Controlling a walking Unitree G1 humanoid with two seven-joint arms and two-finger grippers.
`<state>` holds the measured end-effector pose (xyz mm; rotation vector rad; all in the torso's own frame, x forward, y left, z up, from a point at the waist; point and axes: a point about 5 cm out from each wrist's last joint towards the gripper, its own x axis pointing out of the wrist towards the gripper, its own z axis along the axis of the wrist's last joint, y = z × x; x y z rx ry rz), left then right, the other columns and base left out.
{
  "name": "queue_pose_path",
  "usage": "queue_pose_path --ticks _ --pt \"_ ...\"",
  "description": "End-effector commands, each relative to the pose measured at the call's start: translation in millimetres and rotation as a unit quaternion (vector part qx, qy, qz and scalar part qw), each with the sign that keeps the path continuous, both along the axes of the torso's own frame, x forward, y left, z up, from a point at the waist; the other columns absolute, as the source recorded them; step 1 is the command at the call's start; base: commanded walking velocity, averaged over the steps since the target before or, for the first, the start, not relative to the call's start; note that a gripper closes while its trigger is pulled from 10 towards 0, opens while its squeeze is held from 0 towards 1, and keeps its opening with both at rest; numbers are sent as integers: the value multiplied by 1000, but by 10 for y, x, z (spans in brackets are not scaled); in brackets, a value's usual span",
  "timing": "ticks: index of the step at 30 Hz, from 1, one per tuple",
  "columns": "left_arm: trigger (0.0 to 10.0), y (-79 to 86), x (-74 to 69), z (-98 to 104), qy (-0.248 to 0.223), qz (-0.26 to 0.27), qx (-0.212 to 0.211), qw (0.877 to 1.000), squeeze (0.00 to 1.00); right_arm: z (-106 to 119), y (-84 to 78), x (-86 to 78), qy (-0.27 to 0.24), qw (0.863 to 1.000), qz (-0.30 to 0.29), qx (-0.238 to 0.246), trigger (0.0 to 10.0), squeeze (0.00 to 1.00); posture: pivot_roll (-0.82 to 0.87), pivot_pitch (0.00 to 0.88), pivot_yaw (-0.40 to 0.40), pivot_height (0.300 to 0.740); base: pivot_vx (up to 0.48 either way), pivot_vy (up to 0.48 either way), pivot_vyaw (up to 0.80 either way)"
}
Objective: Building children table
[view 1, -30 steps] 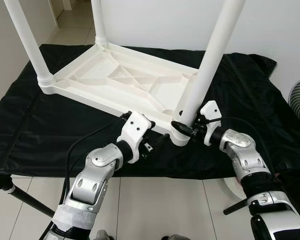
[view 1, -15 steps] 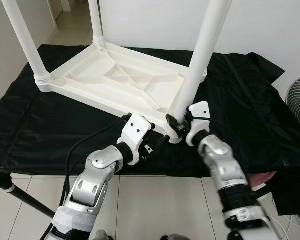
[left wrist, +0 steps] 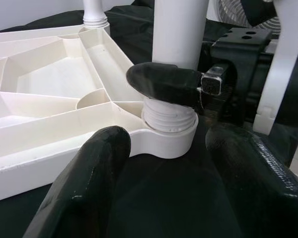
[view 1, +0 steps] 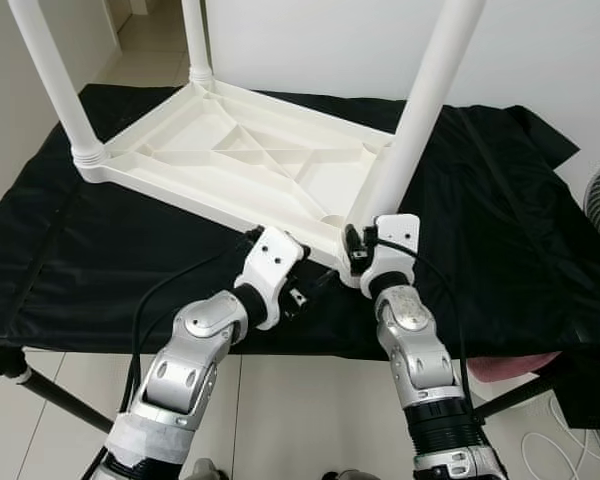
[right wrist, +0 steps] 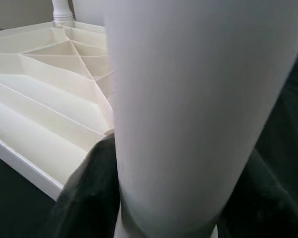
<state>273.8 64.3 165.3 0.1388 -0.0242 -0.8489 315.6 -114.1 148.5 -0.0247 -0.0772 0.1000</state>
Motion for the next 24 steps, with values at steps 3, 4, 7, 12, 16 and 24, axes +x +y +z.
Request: queue_pose_path --ticks 3,4,7,12,16,24 --pt "10000 43 16 -10 -2 31 4 999 0 -31 -25 8 17 999 26 14 10000 1000 -59 43 -30 740 0 0 0" --pt "10000 43 16 -10 -2 31 4 999 0 -31 -25 8 17 999 26 14 10000 1000 -59 43 -30 740 0 0 0" --pt "10000 53 13 -11 -1 33 4 999 0 -13 -41 28 29 996 86 10 10000 0 -64 49 -26 740 0 0 0" --pt "10000 54 30 5 -2 34 1 999 0 47 -82 71 30 987 157 -15 10000 0 -67 52 -26 740 0 0 0" --pt "10000 35 40 26 -4 33 -2 999 0 98 -150 116 11 967 237 -88 10000 0 -68 49 -20 740 0 0 0" --pt "10000 27 59 33 -6 28 1 1000 0 116 -242 195 26 932 330 -146 10000 0 -66 40 -16 740 0 0 0"
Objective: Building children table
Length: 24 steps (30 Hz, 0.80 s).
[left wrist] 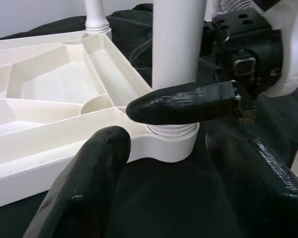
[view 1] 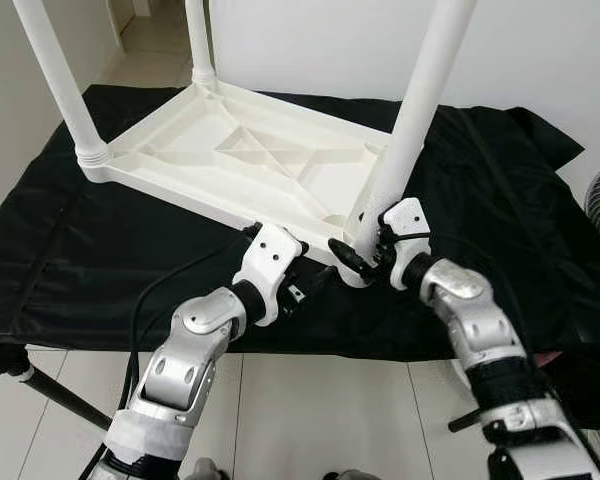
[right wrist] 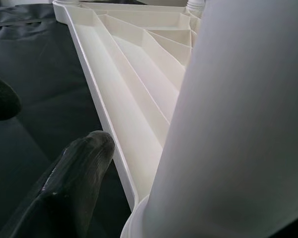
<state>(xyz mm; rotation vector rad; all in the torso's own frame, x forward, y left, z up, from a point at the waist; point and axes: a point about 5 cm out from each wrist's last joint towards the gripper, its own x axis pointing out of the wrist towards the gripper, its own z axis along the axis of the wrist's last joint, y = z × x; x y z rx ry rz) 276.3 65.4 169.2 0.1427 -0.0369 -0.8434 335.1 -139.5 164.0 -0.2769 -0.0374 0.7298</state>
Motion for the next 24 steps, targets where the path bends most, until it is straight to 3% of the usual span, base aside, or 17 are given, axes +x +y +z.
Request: queue_pose_path --ticks 1,2,3,4,6,7,17,18,19,24 --pt "10000 21 39 3 -2 27 1 1000 0 -58 -10 1 19 998 47 -27 10000 0 -66 40 -16 740 0 0 0" --pt "10000 21 39 3 -2 27 1 1000 0 -58 -10 1 19 998 47 -27 10000 0 -66 40 -16 740 0 0 0" --pt "10000 27 44 12 -3 29 1 1000 0 -80 -37 7 29 997 60 -35 9137 0 -62 37 -19 740 0 0 0" --pt "10000 31 47 17 -4 30 0 1000 0 -95 -55 12 35 996 68 -41 667 0 -62 37 -19 740 0 0 0" --pt "10000 33 49 19 -5 32 0 999 0 -116 -72 17 42 995 76 -45 667 0 -59 35 -21 740 0 0 0" --pt "10000 33 49 19 -5 32 0 999 0 -145 -83 12 47 994 85 -54 0 0 -57 33 -25 740 0 0 0" --pt "10000 27 41 21 -6 33 -2 999 0 -163 -33 -41 50 991 115 -38 0 0 -55 33 -22 740 0 0 0" --pt "10000 27 39 22 -6 32 -2 999 0 -150 -27 -39 45 992 110 -34 1059 0 -57 36 -21 740 0 0 0" --pt "10000 28 37 22 -5 31 -2 999 0 -134 -21 -33 38 993 104 -32 10000 0 -58 38 -18 740 0 0 0" --pt "10000 25 30 16 -4 30 -1 1000 0 -85 16 11 22 999 46 1 10000 0 -56 42 -18 740 0 0 0"
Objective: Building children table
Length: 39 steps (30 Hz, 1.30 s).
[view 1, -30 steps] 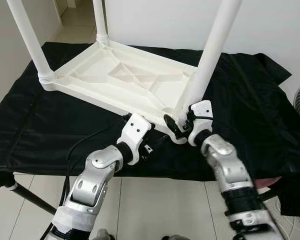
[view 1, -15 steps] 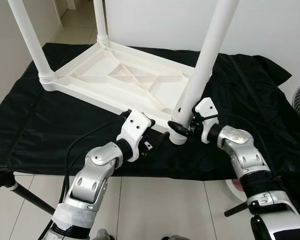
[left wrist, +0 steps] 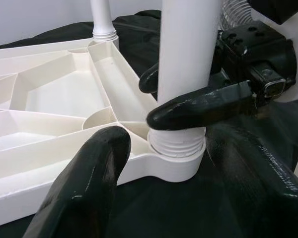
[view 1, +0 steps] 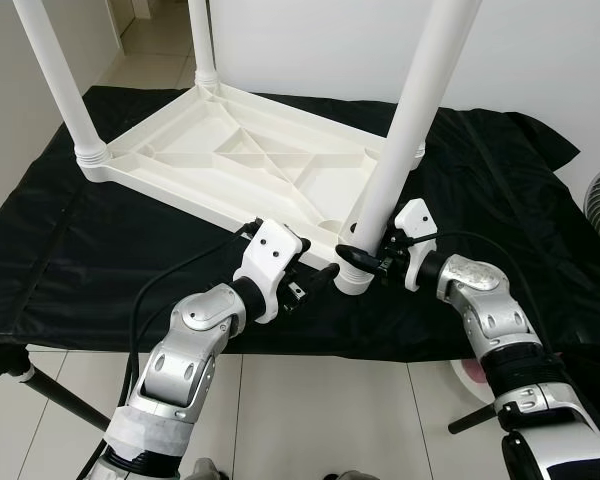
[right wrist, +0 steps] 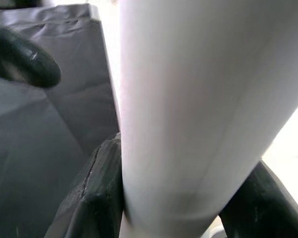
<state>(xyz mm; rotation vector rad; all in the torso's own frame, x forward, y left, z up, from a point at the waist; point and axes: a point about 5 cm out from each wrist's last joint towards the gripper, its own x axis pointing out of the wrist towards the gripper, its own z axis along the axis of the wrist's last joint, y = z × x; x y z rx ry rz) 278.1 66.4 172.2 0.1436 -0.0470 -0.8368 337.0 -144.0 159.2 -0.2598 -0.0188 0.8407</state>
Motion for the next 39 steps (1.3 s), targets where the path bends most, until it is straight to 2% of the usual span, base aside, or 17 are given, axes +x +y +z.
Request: queue_pose_path --ticks 1,5,7,9,11,12,13,14,15,16,17,18,26,27,30,33,39 --pt "10000 14 10 -14 2 27 0 1000 0 -22 77 0 -2 1000 -28 11 10000 0 -56 42 -18 740 0 0 0" --pt "10000 12 5 -15 3 27 0 1000 0 15 136 -6 -24 996 -74 37 10000 0 -56 46 -17 740 0 0 0" --pt "10000 3 -4 -27 5 24 1 1000 0 30 211 -19 -29 985 -145 89 10000 0 -60 48 -17 740 0 0 0" --pt "10000 3 -4 -27 5 24 1 1000 0 30 211 -19 -29 985 -145 89 10000 0 -60 48 -17 740 0 0 0" --pt "10000 -2 -7 -35 6 22 1 1000 0 12 246 -38 -20 964 -226 135 10000 0 -62 49 -16 740 0 0 0" --pt "10000 -2 -7 -35 6 22 1 1000 0 12 246 -38 -20 964 -226 135 10000 0 -62 49 -16 740 0 0 0" --pt "10000 -5 -5 -37 7 22 1 1000 0 7 224 -47 -29 947 -285 145 10000 0 -62 49 -16 740 0 0 0" --pt "10000 -5 -5 -37 7 22 1 1000 0 7 224 -47 -29 947 -285 145 10000 0 -62 49 -16 740 0 0 0" --pt "10000 -10 -5 -38 7 21 0 1000 0 -11 226 -70 -29 930 -332 154 10000 0 -64 47 -22 740 0 0 0" --pt "10000 -10 -5 -38 7 21 0 1000 0 -11 226 -70 -29 930 -332 154 10000 0 -64 47 -22 740 0 0 0" --pt "10000 -15 -4 -37 7 20 0 1000 0 -16 231 -105 -33 911 -379 160 10000 0 -64 47 -22 740 0 0 0" --pt "10000 -23 -5 -37 7 19 -1 1000 0 -35 306 -135 -25 907 -385 168 10000 0 -65 45 -26 740 0 0 0" --pt "10000 -39 -8 -39 6 17 -2 1000 0 -40 385 -163 -14 916 -364 167 10000 0 -63 35 -32 740 0 0 0" --pt "10000 -34 -8 -38 5 18 -1 1000 0 -29 386 -163 -14 919 -353 173 10000 1000 -61 32 -33 740 0 0 0" --pt "10000 -28 -7 -38 5 19 -1 1000 0 -11 396 -168 -15 922 -343 180 10000 1000 -61 32 -33 740 0 0 0" --pt "10000 -29 -19 -46 6 21 -2 1000 0 83 323 -179 -42 945 -272 174 10000 1000 -61 30 -37 740 0 0 0" --pt "10000 -27 -12 -41 5 22 -2 1000 0 133 191 -161 -48 969 -194 146 10000 1000 -62 29 -37 740 0 0 0"
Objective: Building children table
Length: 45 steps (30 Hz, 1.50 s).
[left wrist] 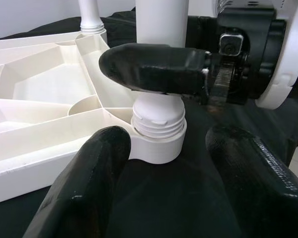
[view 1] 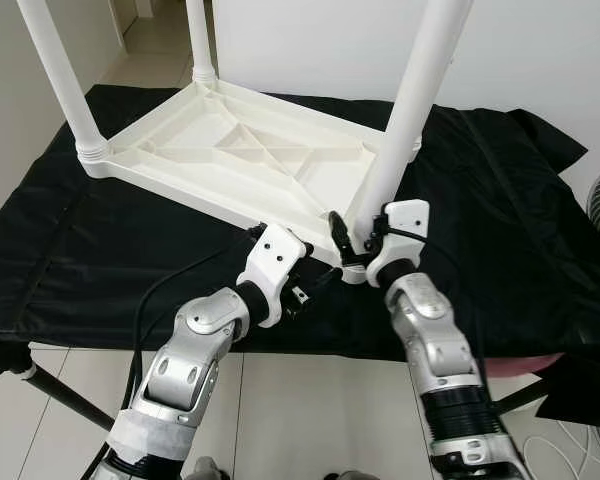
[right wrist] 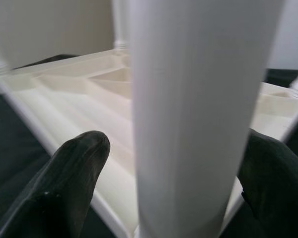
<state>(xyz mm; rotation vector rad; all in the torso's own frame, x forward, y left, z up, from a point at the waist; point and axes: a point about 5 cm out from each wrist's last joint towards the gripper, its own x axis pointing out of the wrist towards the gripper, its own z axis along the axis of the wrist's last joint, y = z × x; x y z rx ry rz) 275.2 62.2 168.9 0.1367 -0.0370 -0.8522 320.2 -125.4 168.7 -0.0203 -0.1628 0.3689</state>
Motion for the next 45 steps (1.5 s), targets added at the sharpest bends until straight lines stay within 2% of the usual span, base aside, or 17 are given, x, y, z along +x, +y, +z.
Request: queue_pose_path --ticks 1,2,3,5,7,8,13,20,27,28,29,30,32,33,35,44,45 --pt "10000 15 16 -8 -1 29 -1 1000 0 38 5 7 -7 1000 28 -2 10000 1000 -62 29 -37 740 0 0 0" --pt "10000 17 21 -5 -2 30 -1 1000 0 47 -51 25 -1 997 69 -19 10000 961 -65 27 -35 740 0 0 0" --pt "10000 16 24 -4 -2 29 -1 1000 0 65 -117 65 4 995 99 -32 10000 0 -70 28 -32 740 0 0 0" --pt "10000 16 24 -4 -2 29 -1 1000 0 65 -117 65 4 995 99 -32 10000 0 -70 28 -32 740 0 0 0" --pt "10000 8 29 1 -3 27 -1 1000 0 84 -200 134 12 985 159 -73 10000 0 -74 29 -23 740 0 0 0" --pt "10000 8 29 1 -3 27 -1 1000 0 84 -200 134 12 985 159 -73 10000 0 -74 29 -23 740 0 0 0" --pt "10000 26 56 23 -5 31 -2 999 0 -4 -182 219 32 962 231 -142 10000 0 -65 31 -19 740 0 0 0" --pt "10000 39 68 31 -7 34 -2 999 0 -83 -154 268 54 954 253 -153 10000 0 -60 24 -15 740 0 0 0" --pt "10000 44 78 47 -10 34 -2 999 0 -136 -120 344 67 951 257 -157 10000 0 -59 22 -8 740 0 0 0" --pt "10000 46 85 53 -10 33 -1 999 0 -172 -107 365 73 951 257 -157 8863 0 -58 23 -3 740 0 0 0" --pt "10000 46 85 53 -10 33 -1 999 0 -172 -107 365 73 951 257 -157 8863 0 -58 23 -3 740 0 0 0" --pt "10000 49 87 57 -11 32 0 999 0 -218 -99 385 82 953 249 -152 2549 0 -58 23 -3 740 0 0 0" --pt "10000 49 87 57 -11 32 0 999 0 -218 -99 385 82 953 249 -152 2549 0 -58 23 -3 740 0 0 0" --pt "10000 50 86 59 -11 32 0 999 0 -253 -92 394 88 956 241 -142 0 0 -55 24 -1 740 0 0 0" --pt "10000 52 78 59 -10 31 0 999 0 -281 -80 399 90 961 232 -125 0 0 -55 24 -1 740 0 0 0" --pt "10000 41 66 53 -7 29 -1 1000 0 -313 -28 355 80 965 230 -100 0 0 -59 36 0 740 0 0 0" --pt "10000 36 63 54 -7 28 -1 1000 0 -317 -22 353 78 966 228 -97 4667 0 -59 36 0 740 0 0 0"
